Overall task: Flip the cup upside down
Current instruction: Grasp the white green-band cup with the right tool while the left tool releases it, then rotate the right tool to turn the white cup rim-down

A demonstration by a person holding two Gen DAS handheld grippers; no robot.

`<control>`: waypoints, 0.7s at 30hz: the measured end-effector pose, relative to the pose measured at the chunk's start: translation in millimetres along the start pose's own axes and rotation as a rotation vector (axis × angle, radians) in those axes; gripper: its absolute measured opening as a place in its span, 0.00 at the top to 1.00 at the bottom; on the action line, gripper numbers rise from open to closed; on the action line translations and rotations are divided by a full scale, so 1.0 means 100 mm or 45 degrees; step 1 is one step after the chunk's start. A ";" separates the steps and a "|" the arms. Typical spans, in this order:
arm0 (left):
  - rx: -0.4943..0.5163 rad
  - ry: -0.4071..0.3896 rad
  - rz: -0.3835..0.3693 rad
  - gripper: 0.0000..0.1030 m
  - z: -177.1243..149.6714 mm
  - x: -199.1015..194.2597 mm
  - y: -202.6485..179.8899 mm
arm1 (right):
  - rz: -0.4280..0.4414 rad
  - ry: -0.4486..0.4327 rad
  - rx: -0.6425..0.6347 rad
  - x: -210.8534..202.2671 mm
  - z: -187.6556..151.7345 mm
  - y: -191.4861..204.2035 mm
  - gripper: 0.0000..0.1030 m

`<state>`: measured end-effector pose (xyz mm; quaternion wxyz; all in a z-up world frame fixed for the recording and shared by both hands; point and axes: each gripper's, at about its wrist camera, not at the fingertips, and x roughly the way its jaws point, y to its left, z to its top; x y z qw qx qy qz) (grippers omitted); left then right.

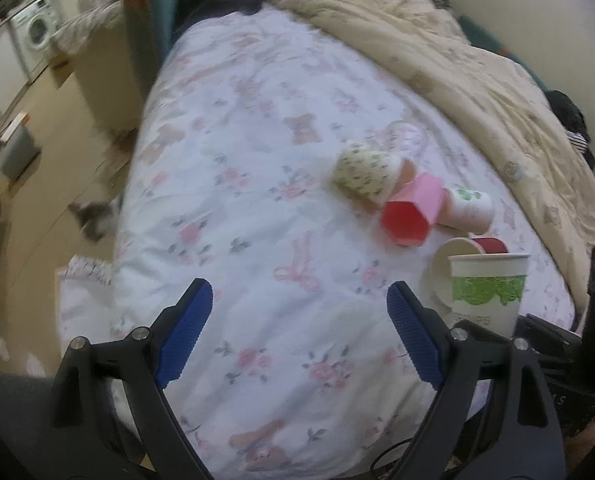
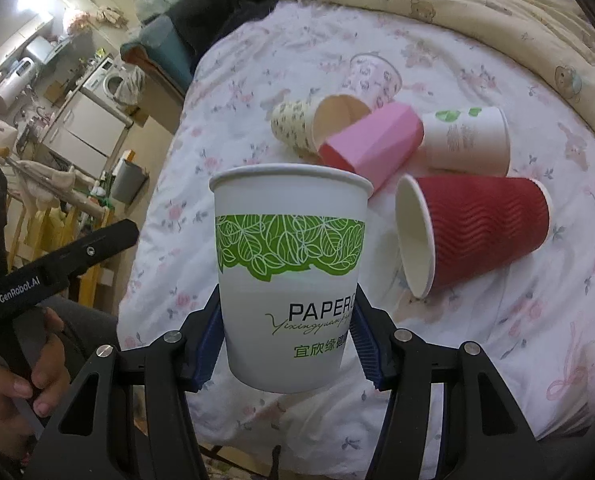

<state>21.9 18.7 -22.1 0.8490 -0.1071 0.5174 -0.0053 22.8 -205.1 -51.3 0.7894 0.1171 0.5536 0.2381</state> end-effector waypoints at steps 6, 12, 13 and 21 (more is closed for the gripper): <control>0.088 0.010 -0.288 0.16 0.07 -0.04 -0.30 | 0.053 0.050 -0.051 0.10 -0.04 0.08 0.42; 0.094 0.048 -0.308 0.16 0.03 0.01 -0.35 | 0.101 0.081 -0.153 0.18 -0.09 0.28 0.42; 0.086 0.052 -0.302 0.16 0.03 0.03 -0.33 | 0.106 0.080 -0.166 0.18 -0.10 0.30 0.42; -0.015 0.084 -0.230 0.16 0.00 0.10 -0.10 | 0.130 0.074 -0.198 0.16 -0.13 0.36 0.43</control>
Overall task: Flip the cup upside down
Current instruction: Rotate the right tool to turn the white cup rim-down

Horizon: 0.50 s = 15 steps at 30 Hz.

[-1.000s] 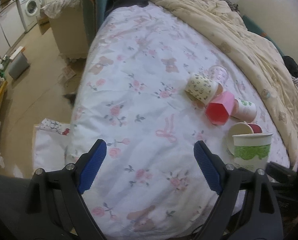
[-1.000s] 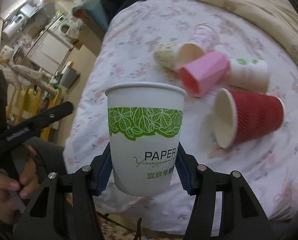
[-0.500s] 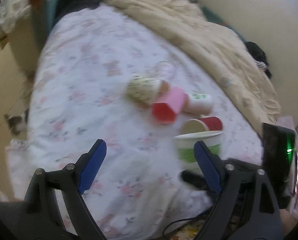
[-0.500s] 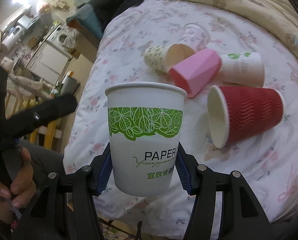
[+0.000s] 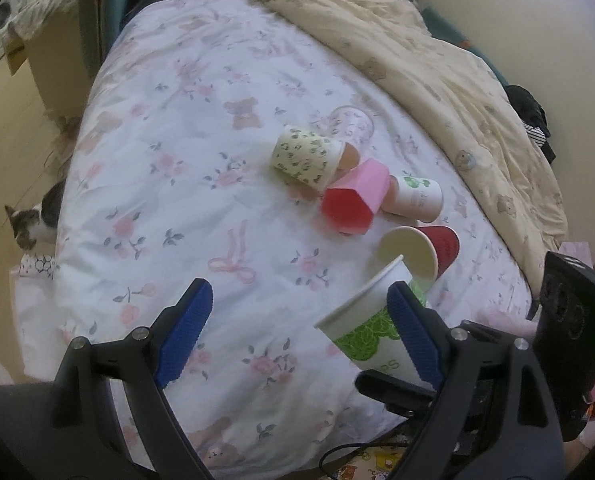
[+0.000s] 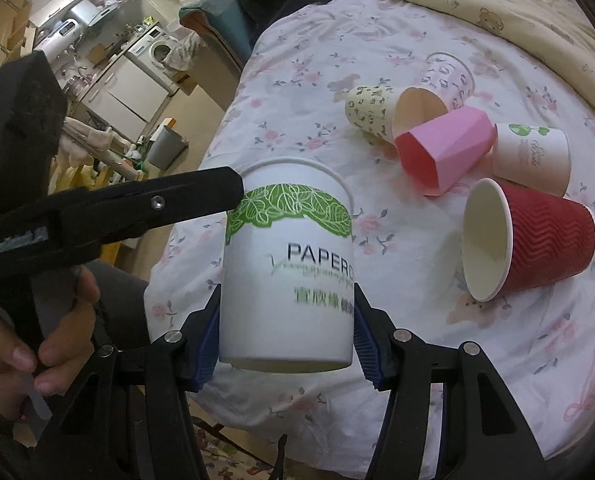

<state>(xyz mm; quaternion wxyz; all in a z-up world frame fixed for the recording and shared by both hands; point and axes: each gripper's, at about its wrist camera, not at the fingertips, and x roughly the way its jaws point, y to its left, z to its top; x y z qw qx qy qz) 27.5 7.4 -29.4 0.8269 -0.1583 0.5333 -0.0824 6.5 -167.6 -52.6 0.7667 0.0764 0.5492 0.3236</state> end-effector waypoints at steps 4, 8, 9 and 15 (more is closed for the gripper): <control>-0.009 0.000 0.025 0.16 -0.01 0.00 0.03 | 0.001 -0.003 0.007 -0.03 -0.01 0.00 0.43; -0.010 0.023 0.074 0.16 -0.03 0.04 0.05 | -0.004 -0.018 0.009 -0.08 0.00 -0.01 0.43; -0.003 0.032 0.082 0.16 -0.04 0.05 0.05 | -0.004 -0.021 0.009 -0.09 0.00 -0.01 0.43; -0.020 0.031 0.090 0.16 -0.03 0.00 0.09 | -0.043 -0.009 -0.005 -0.11 0.01 -0.03 0.44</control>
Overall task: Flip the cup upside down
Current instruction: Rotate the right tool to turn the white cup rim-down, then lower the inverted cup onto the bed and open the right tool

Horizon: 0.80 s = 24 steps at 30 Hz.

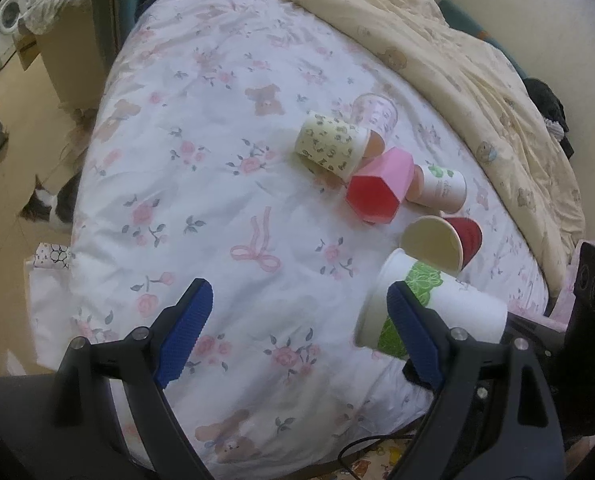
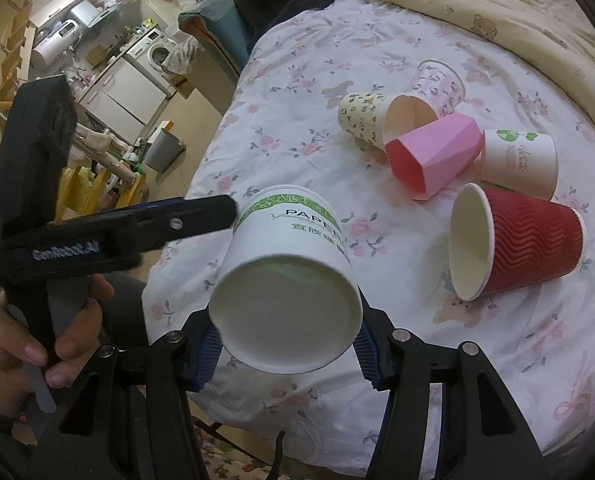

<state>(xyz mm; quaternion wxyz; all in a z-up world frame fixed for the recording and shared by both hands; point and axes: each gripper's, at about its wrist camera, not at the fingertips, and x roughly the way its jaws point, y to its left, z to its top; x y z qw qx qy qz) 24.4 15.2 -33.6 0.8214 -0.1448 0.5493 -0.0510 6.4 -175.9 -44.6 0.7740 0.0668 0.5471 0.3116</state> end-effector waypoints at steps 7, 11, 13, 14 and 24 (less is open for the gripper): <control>-0.076 -0.106 0.233 0.16 -0.03 -0.23 0.31 | -0.162 0.177 -0.106 0.13 0.37 -0.01 0.43; -0.084 -0.080 0.258 0.15 -0.05 -0.22 0.42 | -0.208 0.333 -0.137 0.44 0.62 -0.04 0.43; -0.115 -0.040 0.223 0.10 -0.06 -0.19 0.50 | -0.231 0.396 -0.154 0.62 0.70 -0.04 0.43; -0.130 -0.028 0.198 0.07 -0.06 -0.18 0.52 | -0.248 0.425 -0.158 0.71 0.73 -0.06 0.43; -0.157 0.016 0.165 0.00 -0.06 -0.17 0.55 | -0.359 0.510 -0.160 1.26 0.85 -0.08 0.42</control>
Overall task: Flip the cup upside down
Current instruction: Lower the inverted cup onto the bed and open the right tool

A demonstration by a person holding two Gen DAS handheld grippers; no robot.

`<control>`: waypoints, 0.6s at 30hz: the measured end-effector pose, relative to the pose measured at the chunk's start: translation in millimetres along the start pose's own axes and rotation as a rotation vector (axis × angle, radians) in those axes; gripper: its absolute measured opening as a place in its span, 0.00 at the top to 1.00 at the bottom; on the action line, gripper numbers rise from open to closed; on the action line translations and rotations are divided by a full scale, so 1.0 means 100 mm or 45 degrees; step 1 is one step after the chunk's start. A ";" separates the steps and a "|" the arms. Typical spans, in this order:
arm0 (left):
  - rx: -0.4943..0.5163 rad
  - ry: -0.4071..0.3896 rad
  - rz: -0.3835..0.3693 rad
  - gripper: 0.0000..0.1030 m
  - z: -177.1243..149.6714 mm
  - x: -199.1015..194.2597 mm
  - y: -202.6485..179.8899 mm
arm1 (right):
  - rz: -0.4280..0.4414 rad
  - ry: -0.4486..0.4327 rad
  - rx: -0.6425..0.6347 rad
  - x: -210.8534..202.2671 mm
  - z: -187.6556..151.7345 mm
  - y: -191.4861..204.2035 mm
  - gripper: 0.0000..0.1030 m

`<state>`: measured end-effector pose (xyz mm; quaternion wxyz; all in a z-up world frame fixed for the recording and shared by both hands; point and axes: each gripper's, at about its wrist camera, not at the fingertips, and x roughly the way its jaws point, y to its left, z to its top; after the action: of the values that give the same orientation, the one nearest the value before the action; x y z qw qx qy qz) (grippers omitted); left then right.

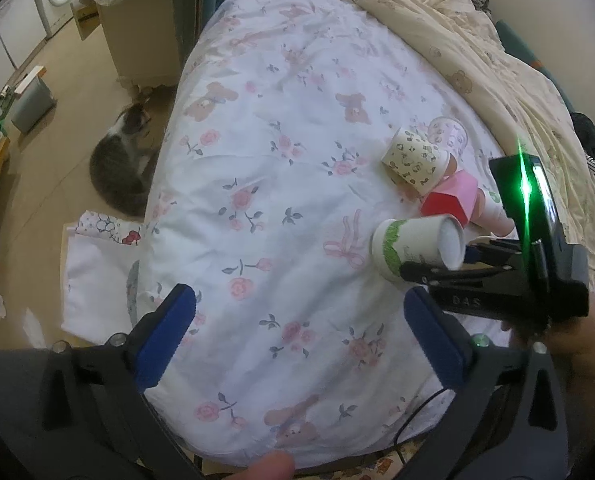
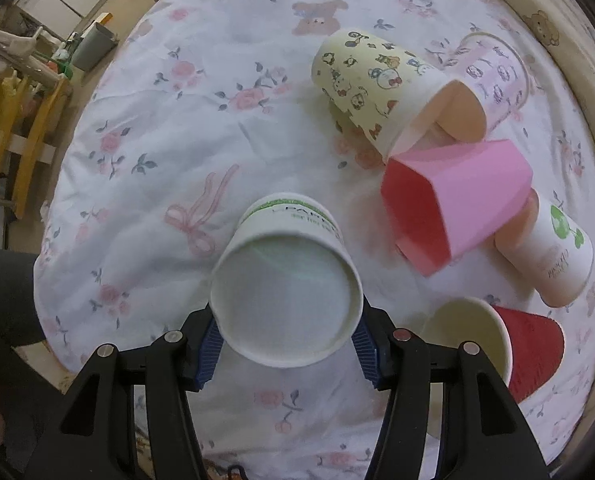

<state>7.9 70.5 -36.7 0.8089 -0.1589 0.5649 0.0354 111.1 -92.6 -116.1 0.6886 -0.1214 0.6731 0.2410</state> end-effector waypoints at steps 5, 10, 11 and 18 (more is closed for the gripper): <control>0.016 0.010 0.006 0.00 -0.01 0.01 -0.03 | 0.022 -0.033 0.032 -0.02 -0.01 -0.01 0.26; 0.031 -0.006 0.019 0.00 -0.01 0.00 -0.04 | 0.023 -0.087 0.029 -0.18 -0.09 -0.03 0.11; 0.031 -0.013 0.018 0.00 -0.01 -0.01 -0.04 | 0.011 -0.111 0.035 -0.25 -0.14 -0.04 0.07; 0.072 -0.071 0.039 0.00 -0.06 -0.09 -0.11 | 0.032 -0.431 0.130 -0.95 -0.76 -0.18 0.01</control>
<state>2.3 59.4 -27.7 0.8279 -0.1264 0.5452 0.0362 56.1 -160.8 -30.2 0.7943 -0.0354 0.5603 0.2320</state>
